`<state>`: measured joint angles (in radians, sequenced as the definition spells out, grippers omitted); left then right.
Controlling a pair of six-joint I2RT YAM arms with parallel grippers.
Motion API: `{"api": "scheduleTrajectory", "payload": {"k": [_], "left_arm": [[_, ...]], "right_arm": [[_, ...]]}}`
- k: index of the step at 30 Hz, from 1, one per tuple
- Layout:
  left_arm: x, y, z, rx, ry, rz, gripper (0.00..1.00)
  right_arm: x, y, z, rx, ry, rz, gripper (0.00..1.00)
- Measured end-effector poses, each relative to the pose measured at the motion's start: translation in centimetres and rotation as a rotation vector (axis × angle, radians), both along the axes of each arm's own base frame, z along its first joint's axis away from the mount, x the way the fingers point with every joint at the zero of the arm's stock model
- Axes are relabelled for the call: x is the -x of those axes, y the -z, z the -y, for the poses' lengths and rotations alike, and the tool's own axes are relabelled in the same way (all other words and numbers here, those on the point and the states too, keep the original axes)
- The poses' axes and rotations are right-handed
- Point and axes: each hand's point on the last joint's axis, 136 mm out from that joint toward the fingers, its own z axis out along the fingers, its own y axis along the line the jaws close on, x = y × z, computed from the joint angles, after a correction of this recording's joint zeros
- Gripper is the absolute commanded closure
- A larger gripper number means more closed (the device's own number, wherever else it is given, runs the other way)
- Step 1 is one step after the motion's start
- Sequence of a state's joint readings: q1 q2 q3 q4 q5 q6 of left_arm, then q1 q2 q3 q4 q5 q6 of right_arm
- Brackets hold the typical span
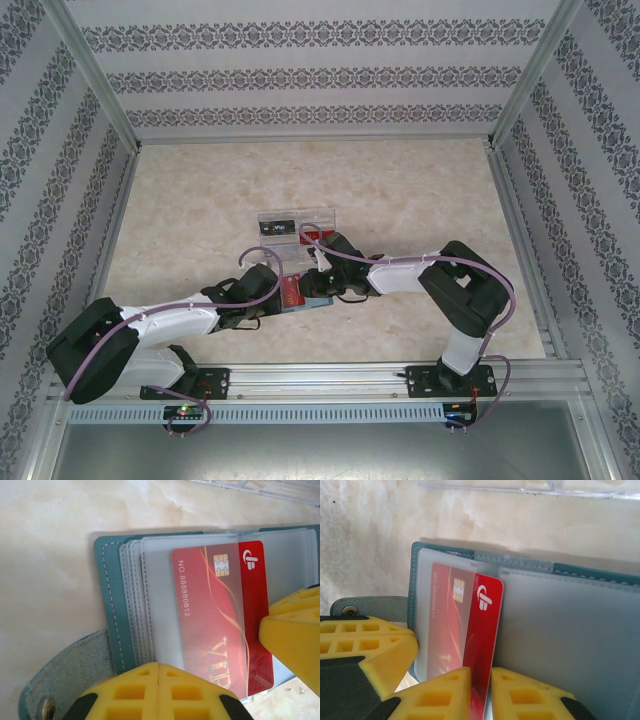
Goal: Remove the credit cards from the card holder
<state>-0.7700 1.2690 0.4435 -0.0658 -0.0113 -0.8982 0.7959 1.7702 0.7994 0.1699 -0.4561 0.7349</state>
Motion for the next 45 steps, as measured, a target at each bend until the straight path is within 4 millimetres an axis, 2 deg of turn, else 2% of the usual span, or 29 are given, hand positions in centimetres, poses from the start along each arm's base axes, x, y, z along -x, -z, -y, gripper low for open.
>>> {"api": "scheduleTrajectory", "payload": {"k": [4, 10, 22, 26, 30, 35, 40, 42, 45], "left_arm": [[0.0, 0.0, 0.0, 0.000, 0.000, 0.000, 1.00], [0.0, 0.0, 0.0, -0.004, -0.001, -0.002, 1.00], [0.0, 0.0, -0.4, -0.029, -0.011, -0.006, 1.00], [0.1, 0.0, -0.6, -0.036, -0.010, -0.013, 1.00], [0.1, -0.7, -0.6, -0.026, -0.005, 0.001, 0.98], [-0.1, -2.7, -0.2, 0.020, 0.008, 0.055, 0.81], [-0.3, -5.3, -0.1, 0.082, 0.019, 0.136, 0.44], [-0.1, -6.0, -0.4, 0.101, 0.018, 0.164, 0.27], [0.3, -7.0, -1.2, 0.124, 0.011, 0.208, 0.10]], "right_arm": [[0.0, 0.0, -0.1, -0.006, 0.000, -0.002, 1.00], [-0.3, 0.1, 0.4, -0.009, 0.012, -0.005, 1.00], [-1.0, -0.3, 4.4, -0.001, 0.076, -0.004, 1.00], [-0.9, -1.8, 5.3, -0.006, 0.071, 0.035, 1.00], [-0.9, -4.6, 5.9, -0.006, 0.048, 0.123, 1.00], [-1.7, -8.0, 6.7, 0.063, 0.018, 0.272, 1.00], [-2.2, -11.5, 6.2, 0.201, -0.064, 0.505, 1.00], [-2.3, -12.5, 5.7, 0.250, -0.112, 0.598, 1.00], [-2.4, -13.1, 5.4, 0.320, -0.184, 0.707, 1.00]]}}
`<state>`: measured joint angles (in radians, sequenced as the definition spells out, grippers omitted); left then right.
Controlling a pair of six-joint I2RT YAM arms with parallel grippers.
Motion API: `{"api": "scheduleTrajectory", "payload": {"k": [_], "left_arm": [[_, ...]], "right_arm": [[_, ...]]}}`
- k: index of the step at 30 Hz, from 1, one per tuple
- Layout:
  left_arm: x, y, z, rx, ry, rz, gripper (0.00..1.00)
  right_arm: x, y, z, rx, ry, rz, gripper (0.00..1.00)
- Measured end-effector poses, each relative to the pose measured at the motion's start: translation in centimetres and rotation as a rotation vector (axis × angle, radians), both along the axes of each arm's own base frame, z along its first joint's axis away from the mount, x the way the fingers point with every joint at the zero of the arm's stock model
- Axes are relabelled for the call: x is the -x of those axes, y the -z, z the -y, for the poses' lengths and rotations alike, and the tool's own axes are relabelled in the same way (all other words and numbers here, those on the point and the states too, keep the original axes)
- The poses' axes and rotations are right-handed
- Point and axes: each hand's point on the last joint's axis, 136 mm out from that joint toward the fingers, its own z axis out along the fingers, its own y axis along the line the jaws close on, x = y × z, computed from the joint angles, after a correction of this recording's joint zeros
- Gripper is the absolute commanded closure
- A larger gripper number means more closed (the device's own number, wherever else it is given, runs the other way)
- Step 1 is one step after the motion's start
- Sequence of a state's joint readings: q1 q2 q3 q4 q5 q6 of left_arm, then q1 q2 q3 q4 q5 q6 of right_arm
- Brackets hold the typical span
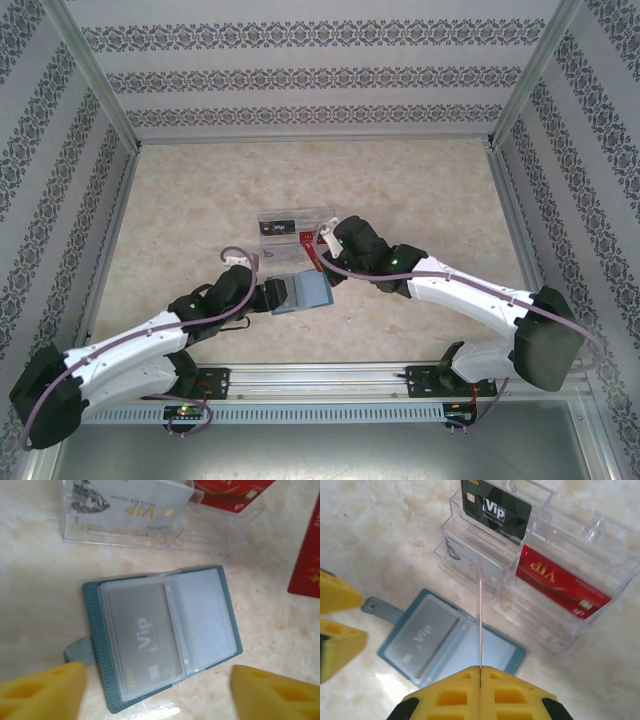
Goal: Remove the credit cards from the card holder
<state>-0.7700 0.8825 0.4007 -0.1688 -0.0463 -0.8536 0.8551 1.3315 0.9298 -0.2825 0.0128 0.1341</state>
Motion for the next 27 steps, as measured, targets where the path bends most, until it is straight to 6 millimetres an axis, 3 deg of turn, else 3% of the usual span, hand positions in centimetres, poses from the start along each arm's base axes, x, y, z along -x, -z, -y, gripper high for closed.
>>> {"api": "scheduleTrajectory", "payload": {"k": [2, 10, 17, 22, 27], "left_arm": [[0.3, -0.5, -0.6, 0.011, -0.007, 0.028, 0.00], [1.7, -1.6, -3.1, 0.051, -0.044, 0.115, 0.00], [2.8, -1.8, -4.8, 0.068, -0.062, 0.160, 0.00], [3.2, -2.1, -5.4, 0.077, -0.072, 0.179, 0.00], [3.4, -1.8, -6.1, 0.060, -0.084, 0.179, 0.00]], "right_arm": [[-0.3, 0.0, 0.0, 0.087, -0.041, 0.074, 1.00], [-2.0, 0.5, -2.1, 0.470, -0.255, 0.356, 1.00], [-3.5, 4.0, -1.5, 0.786, -0.455, 0.454, 1.00], [-4.3, 6.2, -1.2, 0.914, -0.543, 0.458, 1.00], [-5.6, 5.8, -1.1, 0.944, -0.545, 0.473, 1.00]]}}
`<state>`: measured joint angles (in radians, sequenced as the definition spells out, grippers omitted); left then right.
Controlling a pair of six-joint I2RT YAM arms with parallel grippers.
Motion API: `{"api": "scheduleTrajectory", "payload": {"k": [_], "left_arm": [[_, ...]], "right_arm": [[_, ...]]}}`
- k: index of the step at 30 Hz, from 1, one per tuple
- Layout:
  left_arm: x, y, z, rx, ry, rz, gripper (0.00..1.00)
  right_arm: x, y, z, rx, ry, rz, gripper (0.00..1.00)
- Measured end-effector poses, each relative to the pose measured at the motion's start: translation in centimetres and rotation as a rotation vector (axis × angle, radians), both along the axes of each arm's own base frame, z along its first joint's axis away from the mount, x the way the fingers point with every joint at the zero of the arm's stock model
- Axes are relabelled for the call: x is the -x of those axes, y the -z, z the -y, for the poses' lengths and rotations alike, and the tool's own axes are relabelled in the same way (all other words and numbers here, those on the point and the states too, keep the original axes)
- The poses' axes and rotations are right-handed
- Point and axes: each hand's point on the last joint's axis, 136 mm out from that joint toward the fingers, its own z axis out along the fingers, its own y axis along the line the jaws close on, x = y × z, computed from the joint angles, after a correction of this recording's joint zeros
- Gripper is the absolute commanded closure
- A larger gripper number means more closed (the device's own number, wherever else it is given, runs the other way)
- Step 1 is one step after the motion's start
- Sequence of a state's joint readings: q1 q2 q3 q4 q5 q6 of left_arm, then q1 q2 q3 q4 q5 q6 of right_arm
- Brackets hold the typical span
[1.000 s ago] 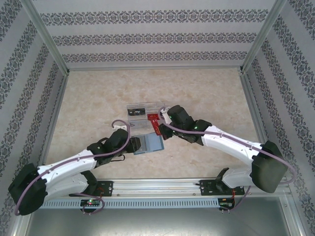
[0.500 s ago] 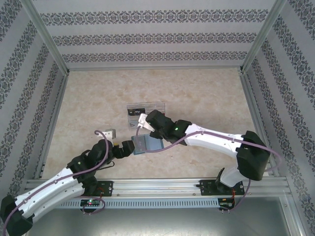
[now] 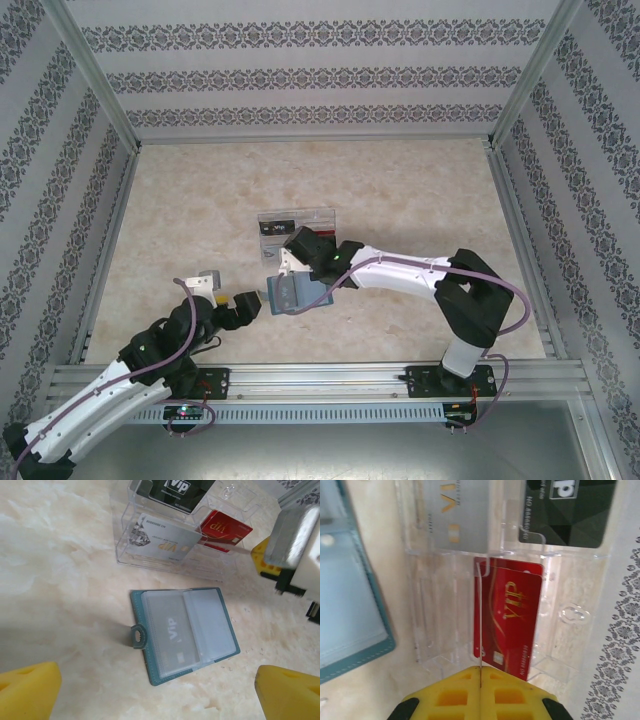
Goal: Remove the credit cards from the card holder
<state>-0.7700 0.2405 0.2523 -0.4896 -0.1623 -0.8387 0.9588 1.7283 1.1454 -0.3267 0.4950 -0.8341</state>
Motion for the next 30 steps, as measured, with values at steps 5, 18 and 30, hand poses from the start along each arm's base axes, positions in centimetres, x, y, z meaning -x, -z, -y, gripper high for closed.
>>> {"api": "scheduleTrajectory", "payload": {"k": [5, 18, 30], "left_arm": [[0.1, 0.5, -0.3, -0.017, -0.006, -0.011, 0.00], [0.2, 1.0, -0.4, -0.028, -0.006, -0.021, 0.00], [0.2, 1.0, -0.5, -0.030, -0.012, -0.018, 0.00]], "right_arm": [[-0.8, -0.7, 0.1, 0.002, 0.001, 0.017, 1.00], [-2.2, 0.1, 0.9, 0.013, 0.033, 0.003, 1.00], [-1.6, -1.9, 0.9, -0.042, 0.016, 0.014, 1.00]]}}
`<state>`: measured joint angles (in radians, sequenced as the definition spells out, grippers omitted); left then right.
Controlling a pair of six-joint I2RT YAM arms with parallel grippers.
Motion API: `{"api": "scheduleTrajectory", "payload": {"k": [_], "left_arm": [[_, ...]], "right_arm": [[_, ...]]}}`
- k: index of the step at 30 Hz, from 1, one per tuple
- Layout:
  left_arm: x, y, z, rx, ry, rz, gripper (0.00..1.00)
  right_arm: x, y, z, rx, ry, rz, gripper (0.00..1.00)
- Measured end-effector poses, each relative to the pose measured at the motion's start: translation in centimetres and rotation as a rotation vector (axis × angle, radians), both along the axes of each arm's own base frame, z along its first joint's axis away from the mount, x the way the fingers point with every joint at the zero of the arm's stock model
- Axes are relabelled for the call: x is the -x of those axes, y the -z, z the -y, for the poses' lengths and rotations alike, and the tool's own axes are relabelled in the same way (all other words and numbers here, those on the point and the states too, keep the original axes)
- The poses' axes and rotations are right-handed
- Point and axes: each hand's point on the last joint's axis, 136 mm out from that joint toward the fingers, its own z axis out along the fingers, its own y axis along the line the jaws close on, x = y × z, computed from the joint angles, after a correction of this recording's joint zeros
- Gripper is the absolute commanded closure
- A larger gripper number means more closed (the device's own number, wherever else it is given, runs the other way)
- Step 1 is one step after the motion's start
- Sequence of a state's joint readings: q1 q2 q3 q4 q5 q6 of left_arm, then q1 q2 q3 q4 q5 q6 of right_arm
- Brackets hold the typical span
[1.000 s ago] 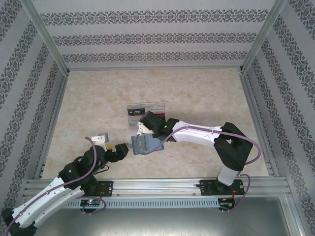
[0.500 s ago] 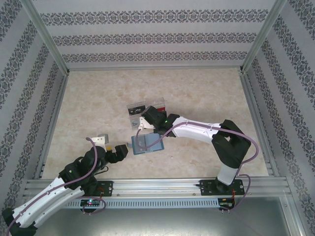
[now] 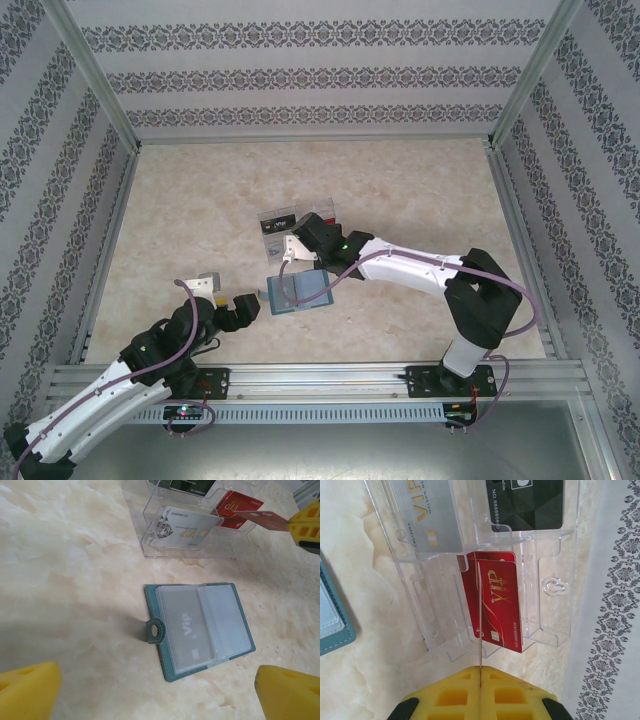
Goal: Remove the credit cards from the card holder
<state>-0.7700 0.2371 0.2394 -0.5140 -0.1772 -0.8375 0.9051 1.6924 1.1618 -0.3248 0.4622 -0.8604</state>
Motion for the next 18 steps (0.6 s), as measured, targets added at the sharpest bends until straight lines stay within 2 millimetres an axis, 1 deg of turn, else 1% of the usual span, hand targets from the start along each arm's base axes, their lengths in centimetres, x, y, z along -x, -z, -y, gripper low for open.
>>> {"api": "scheduleTrajectory", "payload": {"k": [4, 11, 18], "left_arm": [[0.0, 0.0, 0.0, 0.000, -0.001, 0.000, 0.00], [0.0, 0.0, 0.0, -0.001, -0.001, 0.001, 0.00], [-0.1, 0.0, -0.1, -0.004, -0.007, 0.003, 0.00]], "right_arm": [[-0.1, 0.2, 0.1, -0.001, 0.001, -0.008, 1.00], [-1.0, 1.6, 0.6, 0.021, 0.022, -0.031, 1.00], [-1.6, 1.1, 0.5, 0.007, 0.026, -0.018, 1.00]]}}
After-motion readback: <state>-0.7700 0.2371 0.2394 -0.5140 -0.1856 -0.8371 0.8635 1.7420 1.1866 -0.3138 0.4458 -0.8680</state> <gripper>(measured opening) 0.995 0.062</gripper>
